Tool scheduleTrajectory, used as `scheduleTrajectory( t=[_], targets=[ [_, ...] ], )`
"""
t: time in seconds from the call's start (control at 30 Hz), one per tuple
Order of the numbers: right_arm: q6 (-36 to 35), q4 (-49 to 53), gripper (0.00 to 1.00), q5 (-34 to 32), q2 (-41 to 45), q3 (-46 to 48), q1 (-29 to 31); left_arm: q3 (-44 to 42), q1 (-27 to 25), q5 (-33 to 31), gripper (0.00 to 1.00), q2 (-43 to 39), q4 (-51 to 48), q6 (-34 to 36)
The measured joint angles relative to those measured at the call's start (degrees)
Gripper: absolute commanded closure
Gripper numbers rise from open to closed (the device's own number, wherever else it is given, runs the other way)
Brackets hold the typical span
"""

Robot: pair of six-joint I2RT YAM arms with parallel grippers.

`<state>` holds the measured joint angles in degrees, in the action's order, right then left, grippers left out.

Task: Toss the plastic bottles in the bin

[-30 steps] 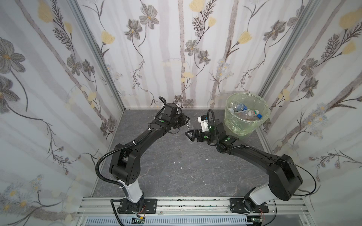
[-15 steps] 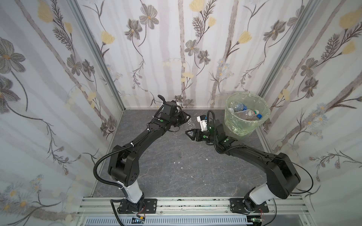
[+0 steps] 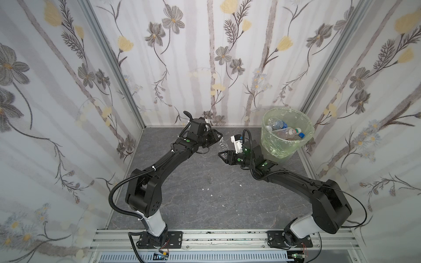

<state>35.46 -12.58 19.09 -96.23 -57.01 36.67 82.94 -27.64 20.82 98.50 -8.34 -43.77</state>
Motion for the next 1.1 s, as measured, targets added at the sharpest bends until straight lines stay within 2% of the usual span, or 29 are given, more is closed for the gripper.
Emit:
scheduleTrajectory(
  t=[0.17, 0.27, 0.3, 0.6, 0.8, 1.1],
  targets=[
    [-0.2, 2.1, 0.57, -1.7, -1.0, -0.9, 0.0, -1.2, 0.6, 0.0, 0.21, 0.0, 0.0, 0.0],
    [-0.2, 3.1, 0.58, -2.4, -1.2, -0.9, 0.0, -1.9, 1.6, 0.0, 0.02, -0.4, 0.0, 0.0],
    [-0.2, 3.1, 0.59, -3.0, -1.2, -0.7, 0.0, -2.1, 2.1, 0.0, 0.0, -0.7, 0.0, -0.1],
    [-1.5, 8.5, 0.58, -4.8, 0.3, -1.0, -1.6, -3.7, 4.0, -0.2, 0.0, -4.0, 0.0, -0.3],
    [-4.4, 15.7, 0.58, -7.1, 3.3, -6.9, -5.2, -3.7, 3.5, -0.3, 0.0, -7.6, 0.6, 1.7],
    [-11.7, 30.2, 0.58, -16.2, 10.5, -24.1, -13.4, 2.0, -4.0, 0.3, 0.0, -8.0, 5.5, 5.9]
  ],
)
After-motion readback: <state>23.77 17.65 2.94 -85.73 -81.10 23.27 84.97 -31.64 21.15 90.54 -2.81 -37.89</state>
